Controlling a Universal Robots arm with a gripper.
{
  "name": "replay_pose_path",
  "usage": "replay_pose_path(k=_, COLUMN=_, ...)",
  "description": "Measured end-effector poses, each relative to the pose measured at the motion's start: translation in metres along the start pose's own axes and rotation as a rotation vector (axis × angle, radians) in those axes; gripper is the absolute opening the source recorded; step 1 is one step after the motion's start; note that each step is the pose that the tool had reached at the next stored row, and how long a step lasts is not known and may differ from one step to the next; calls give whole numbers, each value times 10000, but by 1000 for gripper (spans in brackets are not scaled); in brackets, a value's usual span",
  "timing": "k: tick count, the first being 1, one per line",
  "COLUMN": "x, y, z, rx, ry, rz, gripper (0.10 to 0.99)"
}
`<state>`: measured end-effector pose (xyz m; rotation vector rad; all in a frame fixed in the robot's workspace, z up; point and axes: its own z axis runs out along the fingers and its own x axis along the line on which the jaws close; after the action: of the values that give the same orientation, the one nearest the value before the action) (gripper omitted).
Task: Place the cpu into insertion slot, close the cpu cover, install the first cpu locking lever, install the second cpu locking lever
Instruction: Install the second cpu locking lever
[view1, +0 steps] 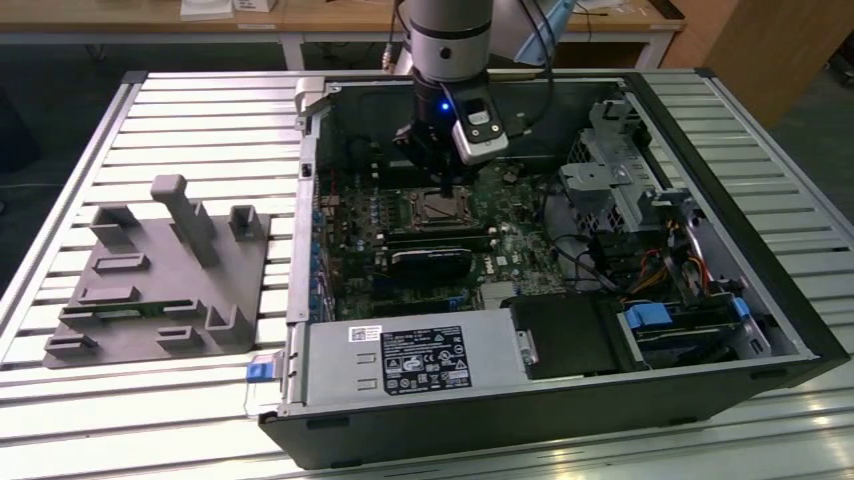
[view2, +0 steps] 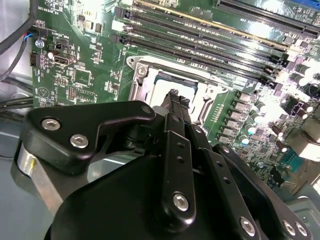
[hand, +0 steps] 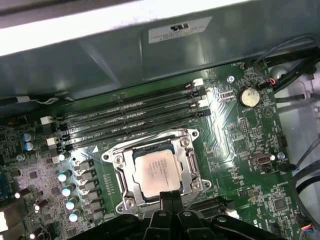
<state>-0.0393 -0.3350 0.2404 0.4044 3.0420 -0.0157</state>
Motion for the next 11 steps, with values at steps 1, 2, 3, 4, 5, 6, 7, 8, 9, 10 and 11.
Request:
replay_pose_path(k=1, x=-2, y=-7, z=0, rx=0, ry=0, rz=0, gripper=106)
replay_pose_path(k=2, x=-4, y=-14, z=0, rx=0, ry=0, rz=1, gripper=106)
replay_pose_path(k=3, x=-5, y=-20, z=1, rx=-1, ry=0, rz=0, gripper=106)
replay_pose_path(k=4, x=-8, y=-28, z=1, rx=-1, ry=0, rz=0, gripper=106)
replay_pose_path(k=5, x=-10, y=-36, z=0, rx=1, ry=0, rz=0, gripper=106)
replay_pose_path(k=6, x=-12, y=-46, z=0, rx=1, ry=0, rz=0, gripper=106)
replay_pose_path(k=7, x=-15, y=-55, z=1, rx=1, ry=0, rz=0, gripper=106)
replay_pose_path(k=8, x=-18, y=-65, z=1, rx=1, ry=0, rz=0, gripper=106)
replay_pose_path(k=9, x=-20, y=-74, z=1, rx=0, ry=0, rz=0, gripper=106)
replay_pose_path(k=10, x=-23, y=-83, z=2, rx=0, ry=0, rz=0, gripper=106)
replay_pose_path(k=11, x=-26, y=-96, z=2, rx=0, ry=1, rz=0, gripper=106)
